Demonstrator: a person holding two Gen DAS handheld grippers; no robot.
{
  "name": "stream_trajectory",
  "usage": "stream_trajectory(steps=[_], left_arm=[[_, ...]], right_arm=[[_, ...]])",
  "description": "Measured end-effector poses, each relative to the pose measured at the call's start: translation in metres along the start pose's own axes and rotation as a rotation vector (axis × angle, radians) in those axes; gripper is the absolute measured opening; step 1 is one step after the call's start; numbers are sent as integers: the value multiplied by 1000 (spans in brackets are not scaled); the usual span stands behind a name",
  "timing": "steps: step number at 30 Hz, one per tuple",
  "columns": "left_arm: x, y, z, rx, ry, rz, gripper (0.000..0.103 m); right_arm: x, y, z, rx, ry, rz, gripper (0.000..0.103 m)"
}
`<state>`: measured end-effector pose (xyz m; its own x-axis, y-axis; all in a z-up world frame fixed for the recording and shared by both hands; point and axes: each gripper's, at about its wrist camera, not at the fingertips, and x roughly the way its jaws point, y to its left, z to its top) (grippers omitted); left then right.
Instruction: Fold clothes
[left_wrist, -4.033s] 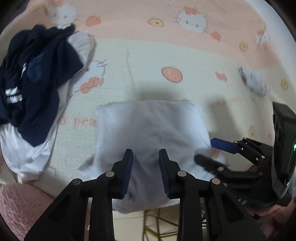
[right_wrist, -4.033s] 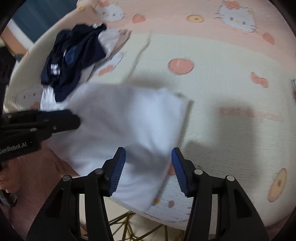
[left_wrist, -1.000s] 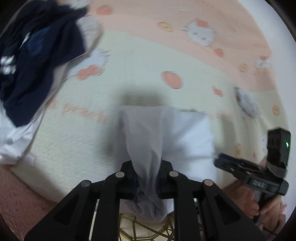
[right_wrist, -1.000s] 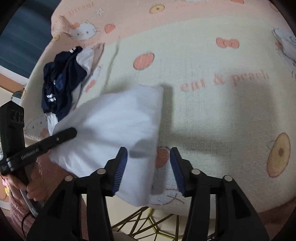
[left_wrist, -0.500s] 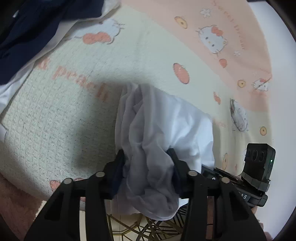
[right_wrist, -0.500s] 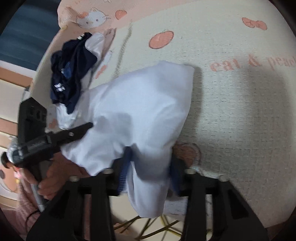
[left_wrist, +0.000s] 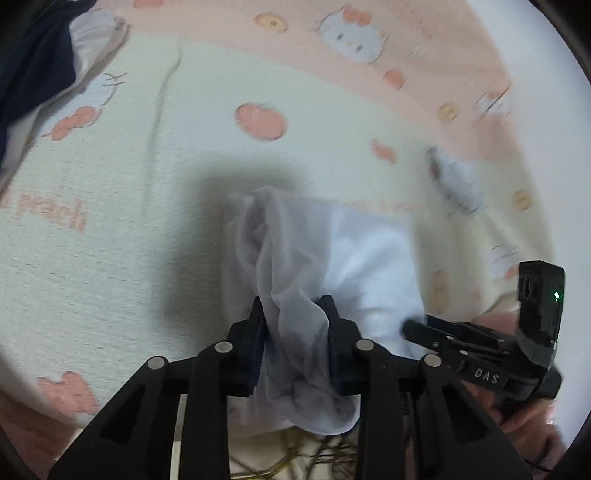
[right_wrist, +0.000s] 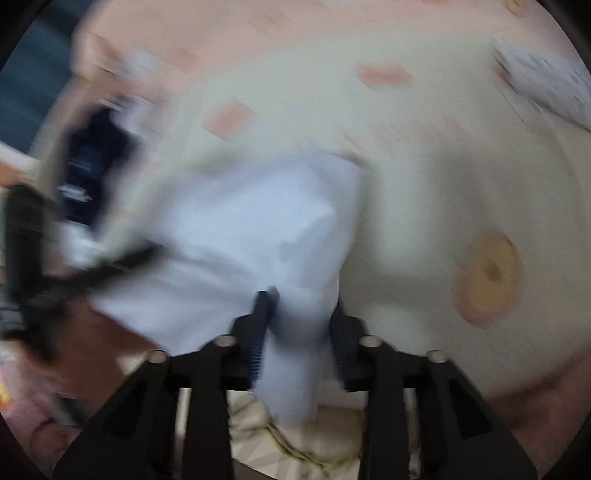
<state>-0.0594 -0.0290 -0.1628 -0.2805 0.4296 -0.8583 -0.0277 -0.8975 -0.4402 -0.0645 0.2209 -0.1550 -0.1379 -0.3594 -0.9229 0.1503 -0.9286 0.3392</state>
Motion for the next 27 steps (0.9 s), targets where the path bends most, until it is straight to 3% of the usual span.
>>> stream_trajectory(steps=[1, 2, 6, 9, 12, 14, 17, 20, 23, 25, 27], left_arm=[[-4, 4, -3, -5, -3, -1, 45], [-9, 8, -4, -12, -12, 7, 52], [-38, 1, 0, 36, -142, 73, 50], [-28, -27, 14, 139, -167, 41, 50], [-15, -55, 29, 242, -180, 10, 49], [17, -69, 35, 292, -116, 22, 45], [50, -65, 38, 277, -44, 93, 39], [50, -50, 43, 237, -44, 109, 29], [39, -34, 45, 171, -46, 140, 25], [32, -26, 45, 142, -62, 201, 27], [23, -23, 45, 130, -87, 215, 29]], right_arm=[[6, -5, -1, 24, 31, -36, 40], [2, -8, -2, 40, 12, -11, 40], [-33, 3, 8, -3, -172, -31, 40], [-36, 13, 19, -32, -244, -8, 40], [-12, 33, 31, -103, -231, -29, 40], [6, 38, 35, -143, -188, -55, 40], [24, 39, 29, -184, -154, -85, 40], [21, 40, 27, -218, -158, -114, 38], [11, 22, 30, -123, -154, -70, 25], [-1, 8, 33, -48, -180, -53, 27], [-16, -9, 38, 37, -232, -48, 27]])
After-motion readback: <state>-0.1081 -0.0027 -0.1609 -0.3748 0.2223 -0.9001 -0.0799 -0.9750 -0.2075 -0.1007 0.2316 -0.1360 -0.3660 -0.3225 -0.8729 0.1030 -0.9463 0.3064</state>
